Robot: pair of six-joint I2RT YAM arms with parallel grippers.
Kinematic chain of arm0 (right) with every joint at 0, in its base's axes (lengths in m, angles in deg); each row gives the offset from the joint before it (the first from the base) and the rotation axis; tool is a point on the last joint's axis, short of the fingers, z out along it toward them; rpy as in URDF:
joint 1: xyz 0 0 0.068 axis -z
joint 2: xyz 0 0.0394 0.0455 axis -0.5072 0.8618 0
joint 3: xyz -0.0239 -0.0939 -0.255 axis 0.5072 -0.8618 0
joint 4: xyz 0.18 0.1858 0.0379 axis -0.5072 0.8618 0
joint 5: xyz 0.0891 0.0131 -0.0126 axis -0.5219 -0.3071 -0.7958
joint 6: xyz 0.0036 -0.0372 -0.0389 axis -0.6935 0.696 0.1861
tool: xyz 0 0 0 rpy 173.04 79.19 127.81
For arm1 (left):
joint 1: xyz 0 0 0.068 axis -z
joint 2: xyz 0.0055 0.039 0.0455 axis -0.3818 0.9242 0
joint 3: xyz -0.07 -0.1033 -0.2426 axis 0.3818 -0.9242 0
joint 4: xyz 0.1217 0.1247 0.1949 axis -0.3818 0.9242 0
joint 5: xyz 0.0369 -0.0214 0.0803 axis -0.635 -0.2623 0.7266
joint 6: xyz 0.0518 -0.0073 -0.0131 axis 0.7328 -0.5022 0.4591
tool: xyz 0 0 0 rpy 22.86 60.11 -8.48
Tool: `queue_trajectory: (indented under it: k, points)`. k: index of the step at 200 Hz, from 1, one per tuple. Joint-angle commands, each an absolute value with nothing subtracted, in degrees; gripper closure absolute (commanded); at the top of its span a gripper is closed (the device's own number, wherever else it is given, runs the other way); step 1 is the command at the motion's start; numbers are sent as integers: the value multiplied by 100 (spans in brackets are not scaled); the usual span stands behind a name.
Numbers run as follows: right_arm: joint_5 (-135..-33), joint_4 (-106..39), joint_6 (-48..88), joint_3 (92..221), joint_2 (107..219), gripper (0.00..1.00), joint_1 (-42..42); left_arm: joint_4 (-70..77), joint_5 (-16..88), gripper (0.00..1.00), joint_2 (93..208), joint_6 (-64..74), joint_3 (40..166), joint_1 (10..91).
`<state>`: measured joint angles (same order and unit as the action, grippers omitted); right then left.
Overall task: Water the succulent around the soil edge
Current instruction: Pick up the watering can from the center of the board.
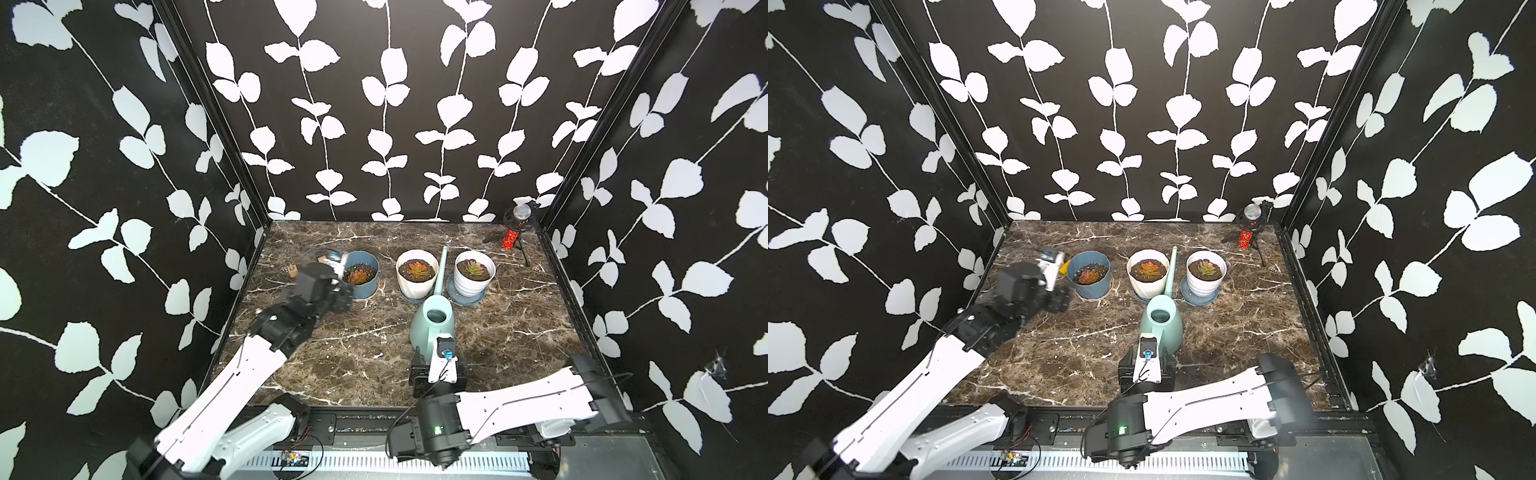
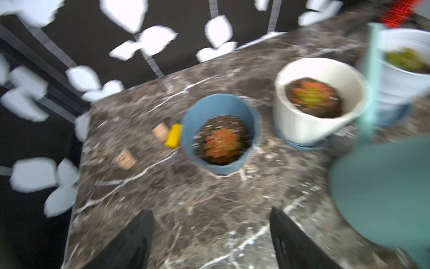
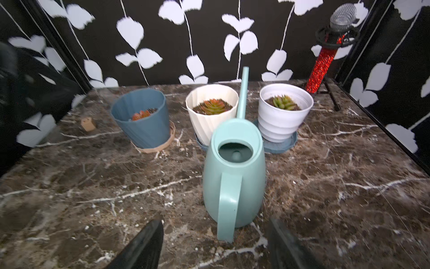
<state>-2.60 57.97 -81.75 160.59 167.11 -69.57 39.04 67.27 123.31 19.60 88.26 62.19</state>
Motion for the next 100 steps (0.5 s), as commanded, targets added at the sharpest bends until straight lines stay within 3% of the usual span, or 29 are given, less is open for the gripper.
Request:
queue_trajectory:
  k: [1,70,100]
  points:
    - [747,7089,-8294,15908,16151,27,-6864,3759,7688,20,12813,1433,9101,7226]
    - [1700,7059,-6656,15010,13642,24,-4753,3286,9504,15,14844,-411,9868,9654]
    - [1910,5986,-5093,14711,12729,24,-4273,3334,9822,14,15613,-1193,10271,10242]
